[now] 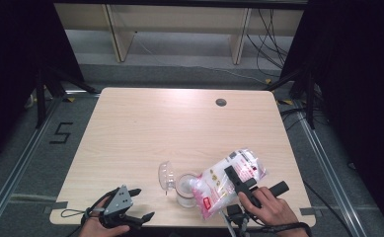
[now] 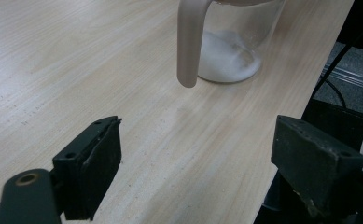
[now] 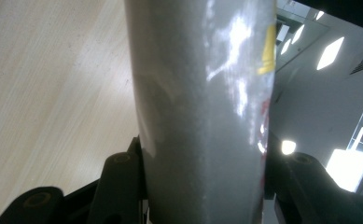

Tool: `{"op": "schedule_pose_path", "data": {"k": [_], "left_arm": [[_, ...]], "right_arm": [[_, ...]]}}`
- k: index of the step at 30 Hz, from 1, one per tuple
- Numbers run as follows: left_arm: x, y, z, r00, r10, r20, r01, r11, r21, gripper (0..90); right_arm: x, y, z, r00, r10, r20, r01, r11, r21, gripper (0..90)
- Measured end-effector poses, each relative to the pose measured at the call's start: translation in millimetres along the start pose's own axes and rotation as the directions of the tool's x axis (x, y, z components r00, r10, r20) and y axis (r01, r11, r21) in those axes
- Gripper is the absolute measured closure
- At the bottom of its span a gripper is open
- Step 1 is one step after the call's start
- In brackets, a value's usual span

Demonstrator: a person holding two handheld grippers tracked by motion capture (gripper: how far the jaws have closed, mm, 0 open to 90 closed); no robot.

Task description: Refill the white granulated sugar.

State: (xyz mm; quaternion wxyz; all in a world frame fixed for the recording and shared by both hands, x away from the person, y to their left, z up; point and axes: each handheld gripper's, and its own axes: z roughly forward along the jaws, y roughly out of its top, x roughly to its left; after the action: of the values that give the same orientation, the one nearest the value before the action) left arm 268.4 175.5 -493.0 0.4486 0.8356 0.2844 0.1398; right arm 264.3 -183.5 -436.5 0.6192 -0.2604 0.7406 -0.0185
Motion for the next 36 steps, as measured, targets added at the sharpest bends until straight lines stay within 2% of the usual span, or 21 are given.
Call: {"op": "schedule_pose_path", "data": {"k": [19, 22, 26, 27, 35, 36], "left_arm": [[0.2, 0.1, -0.1, 1.0, 0.001, 0.005, -0.001, 1.0, 0.0, 15.8], [0.4, 0.2, -0.1, 1.0, 0.002, 0.005, -0.002, 1.0, 0.0, 15.8], [0.2, 0.2, -0.1, 1.0, 0.001, 0.005, -0.001, 1.0, 0.0, 15.8], [0.0, 0.2, 0.1, 1.0, -0.003, 0.008, 0.003, 1.0, -0.004, 15.8], [0.2, 0.2, 0.0, 1.0, 0.001, 0.007, -0.001, 1.0, 0.0, 15.8], [0.2, 0.2, -0.1, 1.0, 0.001, 0.006, -0.001, 1.0, -0.001, 15.8]], "right_arm": [[-1.3, 0.1, 0.1, 0.9999, -0.012, 0.0, 0.012, 1.0, -0.001, 58.2], [0.3, -0.2, -0.9, 1.0, 0.009, 0.001, -0.009, 1.0, 0.011, 58.2], [0.2, -0.2, -0.9, 1.0, 0.008, 0.001, -0.008, 1.0, 0.009, 58.2], [-1.3, -0.2, 0.0, 0.9999, -0.011, 0.0, 0.011, 1.0, -0.002, 58.2], [-0.3, -1.0, 0.2, 1.0, 0.0, 0.0, 0.0, 1.0, -0.001, 58.4], [-2.2, -1.0, 1.1, 0.9997, -0.023, 0.008, 0.023, 1.0, -0.012, 58.4]]}}
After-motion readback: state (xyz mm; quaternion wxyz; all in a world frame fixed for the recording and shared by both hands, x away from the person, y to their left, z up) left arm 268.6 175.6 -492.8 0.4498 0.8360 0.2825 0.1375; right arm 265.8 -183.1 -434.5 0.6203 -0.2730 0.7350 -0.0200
